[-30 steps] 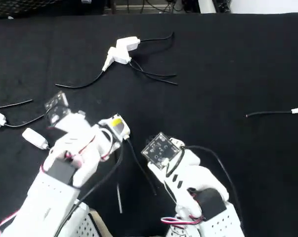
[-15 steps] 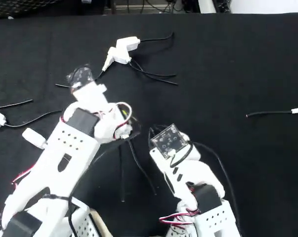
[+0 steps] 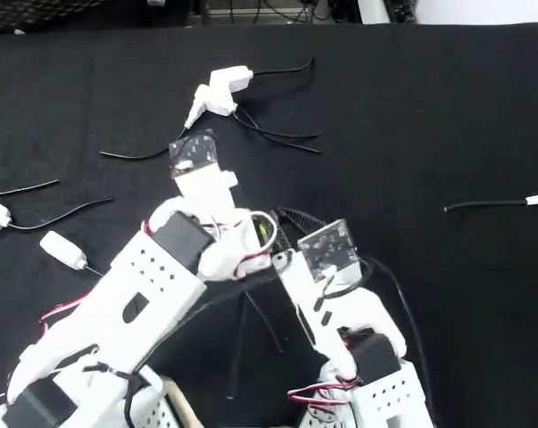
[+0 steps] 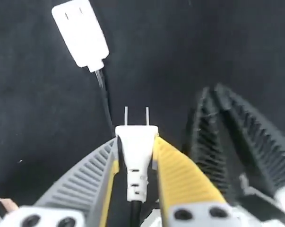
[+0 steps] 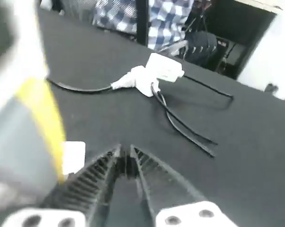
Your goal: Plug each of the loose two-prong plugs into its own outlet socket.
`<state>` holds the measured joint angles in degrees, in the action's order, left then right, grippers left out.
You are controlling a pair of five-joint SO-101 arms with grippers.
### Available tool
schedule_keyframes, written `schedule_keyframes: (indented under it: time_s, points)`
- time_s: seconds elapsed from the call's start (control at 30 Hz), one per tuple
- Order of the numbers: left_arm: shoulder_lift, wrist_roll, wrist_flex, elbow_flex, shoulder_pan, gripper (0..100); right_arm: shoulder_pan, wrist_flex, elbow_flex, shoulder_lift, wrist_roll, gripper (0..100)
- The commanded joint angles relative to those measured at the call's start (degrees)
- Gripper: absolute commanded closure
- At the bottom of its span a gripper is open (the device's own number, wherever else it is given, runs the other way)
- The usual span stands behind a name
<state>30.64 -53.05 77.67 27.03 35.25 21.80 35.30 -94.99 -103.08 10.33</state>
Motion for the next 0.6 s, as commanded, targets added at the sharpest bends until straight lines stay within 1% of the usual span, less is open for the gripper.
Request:
schedule_keyframes:
  time_s: [0.0, 0.1, 0.37, 0.47, 0.57]
  points:
    - [0.09, -0.53, -0.7, 0.4, 2.95, 97, -0.44, -2.29, -1.71, -3.03, -6.24, 98.6]
    - [0.18, -0.62, -1.85, 0.13, 3.03, 97, -0.26, -0.44, -1.71, -3.03, -8.79, 98.6]
    - [0.7, -0.44, -2.55, 0.13, 3.21, 97, 1.05, 1.05, -1.71, -3.03, -9.14, 98.6]
    - [1.67, -0.44, -2.29, -1.1, 2.15, 97, 2.29, 4.13, -1.36, -3.56, -8.79, 98.6]
    - [4.31, -0.53, -2.29, -1.36, 1.36, 97, 2.81, 4.13, -0.92, -3.56, -8.88, 98.6]
